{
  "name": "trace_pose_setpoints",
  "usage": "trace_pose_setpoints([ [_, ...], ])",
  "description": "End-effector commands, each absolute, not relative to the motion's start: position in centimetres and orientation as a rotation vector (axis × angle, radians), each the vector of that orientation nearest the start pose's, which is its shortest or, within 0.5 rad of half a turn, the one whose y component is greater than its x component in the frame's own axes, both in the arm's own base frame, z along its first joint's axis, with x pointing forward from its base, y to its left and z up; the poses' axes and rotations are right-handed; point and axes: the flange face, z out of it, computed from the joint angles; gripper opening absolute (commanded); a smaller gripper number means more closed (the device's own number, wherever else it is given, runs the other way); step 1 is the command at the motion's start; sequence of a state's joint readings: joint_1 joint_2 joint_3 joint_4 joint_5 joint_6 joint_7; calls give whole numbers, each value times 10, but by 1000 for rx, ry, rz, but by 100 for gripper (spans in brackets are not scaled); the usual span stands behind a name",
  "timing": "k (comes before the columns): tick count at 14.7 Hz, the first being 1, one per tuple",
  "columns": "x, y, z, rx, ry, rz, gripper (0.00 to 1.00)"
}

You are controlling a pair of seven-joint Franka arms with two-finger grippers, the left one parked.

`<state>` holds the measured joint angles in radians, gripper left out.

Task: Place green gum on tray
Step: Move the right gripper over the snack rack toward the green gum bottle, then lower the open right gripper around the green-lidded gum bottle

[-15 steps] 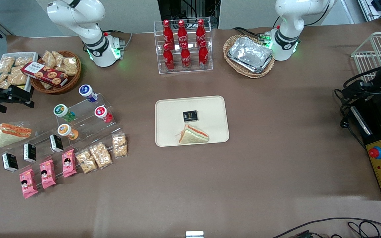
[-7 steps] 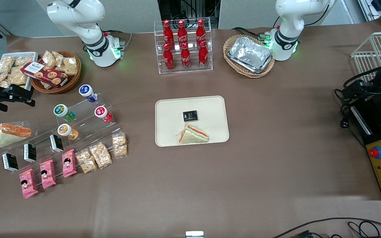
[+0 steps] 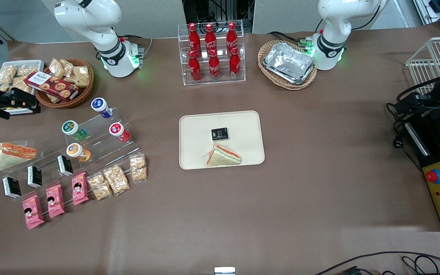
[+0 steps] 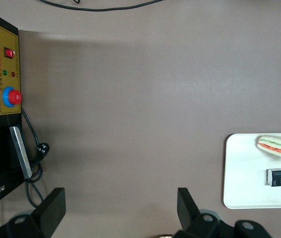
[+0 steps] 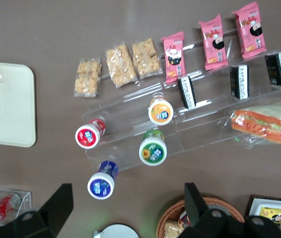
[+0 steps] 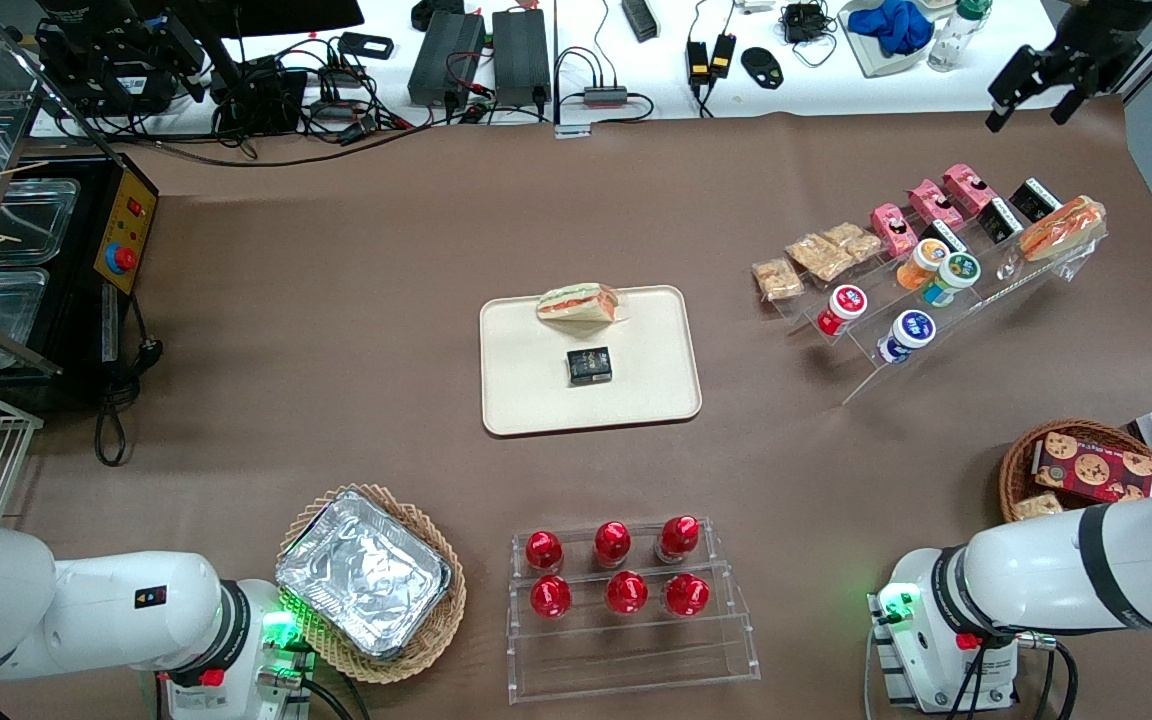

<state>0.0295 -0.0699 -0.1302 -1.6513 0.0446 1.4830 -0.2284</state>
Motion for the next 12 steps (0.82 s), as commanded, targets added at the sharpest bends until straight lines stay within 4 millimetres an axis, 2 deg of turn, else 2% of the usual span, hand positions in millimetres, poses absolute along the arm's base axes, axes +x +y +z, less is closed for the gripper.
trace_pose_setpoints([
  [1, 454, -54, 609, -3071, -278, 35, 100],
  [3, 429, -54, 604, -3081, -289, 30, 100],
  [5, 420, -54, 602, -3080, -289, 32, 100],
  [12, 427, -50, 585, -3093, -283, 72, 100],
])
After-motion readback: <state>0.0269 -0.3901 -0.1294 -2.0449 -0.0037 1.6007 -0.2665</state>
